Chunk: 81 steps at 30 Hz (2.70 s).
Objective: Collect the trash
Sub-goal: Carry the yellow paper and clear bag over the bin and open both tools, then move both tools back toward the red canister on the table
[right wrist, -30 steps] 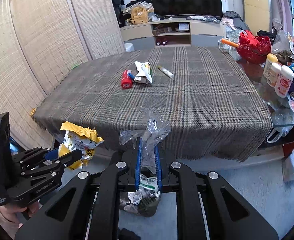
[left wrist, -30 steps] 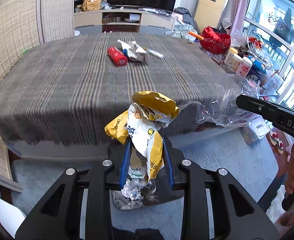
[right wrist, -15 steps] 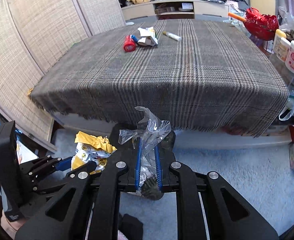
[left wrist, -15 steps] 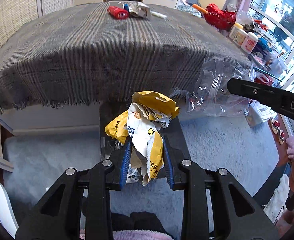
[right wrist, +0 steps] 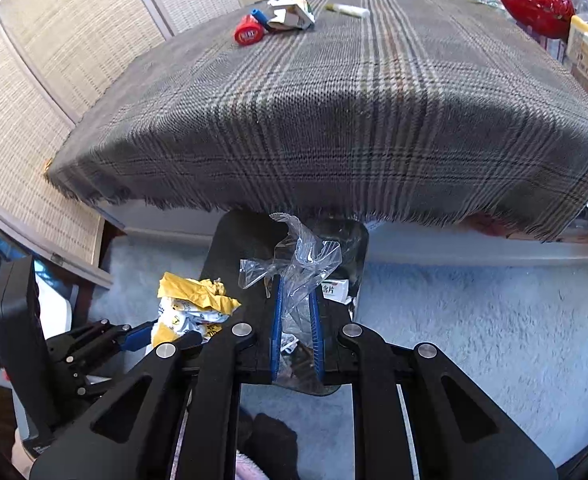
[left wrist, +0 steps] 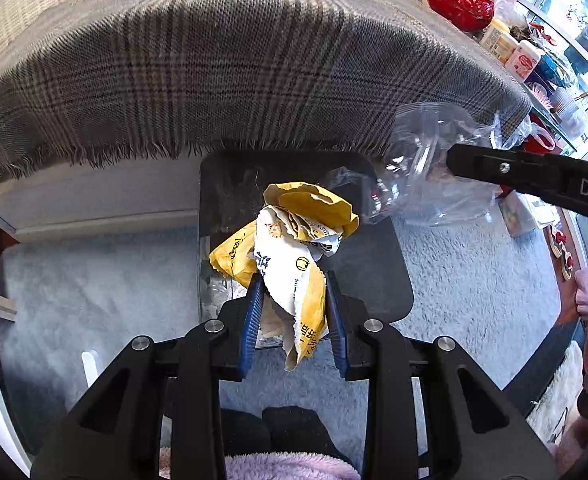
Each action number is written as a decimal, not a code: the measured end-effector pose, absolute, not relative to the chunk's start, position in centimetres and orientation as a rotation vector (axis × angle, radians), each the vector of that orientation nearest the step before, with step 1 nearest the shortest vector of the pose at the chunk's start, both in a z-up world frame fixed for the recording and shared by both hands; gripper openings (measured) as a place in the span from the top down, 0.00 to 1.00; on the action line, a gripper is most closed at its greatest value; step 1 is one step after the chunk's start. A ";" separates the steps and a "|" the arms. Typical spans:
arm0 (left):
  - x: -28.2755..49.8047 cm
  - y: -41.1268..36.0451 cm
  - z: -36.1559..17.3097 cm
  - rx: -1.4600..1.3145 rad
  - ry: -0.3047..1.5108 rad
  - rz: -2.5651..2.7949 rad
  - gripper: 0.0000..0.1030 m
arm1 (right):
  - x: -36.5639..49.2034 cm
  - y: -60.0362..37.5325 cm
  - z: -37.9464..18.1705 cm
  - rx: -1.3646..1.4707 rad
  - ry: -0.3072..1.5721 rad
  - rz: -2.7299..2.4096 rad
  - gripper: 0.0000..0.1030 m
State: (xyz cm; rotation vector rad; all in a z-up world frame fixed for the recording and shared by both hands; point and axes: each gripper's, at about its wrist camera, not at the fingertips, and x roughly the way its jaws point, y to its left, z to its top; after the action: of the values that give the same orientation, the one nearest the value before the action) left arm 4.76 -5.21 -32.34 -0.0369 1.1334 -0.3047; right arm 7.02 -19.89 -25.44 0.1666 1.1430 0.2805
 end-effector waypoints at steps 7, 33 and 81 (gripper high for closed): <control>5.8 -5.7 -33.4 -0.044 1.147 -0.317 0.71 | 8.7 -18.9 -27.4 0.202 1.193 0.299 0.86; 8.4 -3.9 -32.2 -0.087 1.110 -0.264 0.10 | 11.2 -20.5 -28.3 0.225 1.189 0.196 0.08; 21.1 -2.2 -18.4 0.032 0.847 -0.251 0.08 | 21.5 -22.5 -13.9 0.164 0.830 0.180 0.03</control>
State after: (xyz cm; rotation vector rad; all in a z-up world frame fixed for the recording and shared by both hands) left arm 21.10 -2.23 -18.44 0.0319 0.8467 -0.2509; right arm 21.54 -22.52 -13.90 0.1638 0.8296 0.1798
